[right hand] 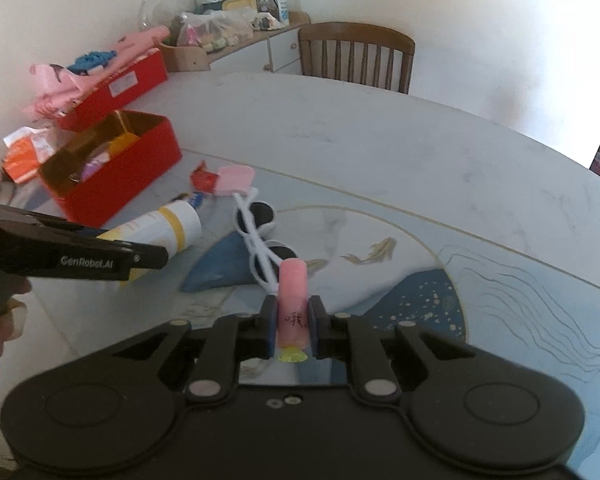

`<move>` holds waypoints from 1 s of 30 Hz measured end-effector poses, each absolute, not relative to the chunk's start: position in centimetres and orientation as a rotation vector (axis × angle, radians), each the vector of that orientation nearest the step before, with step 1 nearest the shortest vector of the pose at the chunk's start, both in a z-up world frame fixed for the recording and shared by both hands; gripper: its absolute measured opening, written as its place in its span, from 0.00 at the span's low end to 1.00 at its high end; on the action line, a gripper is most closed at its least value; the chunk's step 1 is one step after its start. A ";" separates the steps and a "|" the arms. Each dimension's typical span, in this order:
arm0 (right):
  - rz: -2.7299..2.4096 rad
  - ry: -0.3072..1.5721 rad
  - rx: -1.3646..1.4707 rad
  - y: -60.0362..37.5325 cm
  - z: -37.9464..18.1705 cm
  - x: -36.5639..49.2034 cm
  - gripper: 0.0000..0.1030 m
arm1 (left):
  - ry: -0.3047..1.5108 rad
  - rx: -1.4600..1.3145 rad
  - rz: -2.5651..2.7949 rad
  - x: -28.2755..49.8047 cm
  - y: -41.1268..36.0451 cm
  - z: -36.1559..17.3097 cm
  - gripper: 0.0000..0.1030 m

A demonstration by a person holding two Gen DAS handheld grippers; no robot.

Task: Organize rigid objects
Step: 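Grasp the white bottle with the left gripper while the right grasps the pink marker, then lift the bottle and marker and carry both toward the red tin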

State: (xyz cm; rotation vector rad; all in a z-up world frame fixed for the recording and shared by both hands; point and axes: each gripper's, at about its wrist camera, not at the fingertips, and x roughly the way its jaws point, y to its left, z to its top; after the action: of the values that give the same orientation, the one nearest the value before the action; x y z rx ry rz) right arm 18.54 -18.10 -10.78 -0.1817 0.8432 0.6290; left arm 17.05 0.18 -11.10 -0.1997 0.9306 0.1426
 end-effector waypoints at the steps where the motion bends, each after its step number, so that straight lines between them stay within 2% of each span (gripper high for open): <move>1: 0.632 0.841 -0.179 -18.0 -10.5 18.3 0.14 | 0.923 -0.206 0.141 16.8 0.6 -10.8 0.43; 17: 0.681 0.799 -0.157 -12.1 -6.7 16.0 0.14 | 0.838 -0.296 0.073 14.1 7.8 -5.7 0.41; 19: 0.686 0.794 -0.157 -11.0 -6.4 15.9 0.14 | 0.826 -0.302 0.060 14.1 8.9 -5.0 0.35; 20: 0.686 0.791 -0.157 -10.4 -6.2 15.8 0.14 | 0.820 -0.307 0.054 14.2 9.4 -4.6 0.27; 21: 0.689 0.790 -0.154 -9.8 -6.1 15.8 0.14 | 0.813 -0.311 0.046 14.3 10.0 -4.2 0.10; 30: 0.664 0.775 -0.145 -5.6 -5.6 15.7 0.14 | 0.806 -0.239 -0.039 15.6 13.1 -3.4 0.10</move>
State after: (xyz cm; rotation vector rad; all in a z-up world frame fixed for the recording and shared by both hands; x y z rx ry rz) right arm 15.69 -5.59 -5.58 -0.1451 0.7749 0.6642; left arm 15.61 13.09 -3.43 -0.2389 0.8063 -0.0389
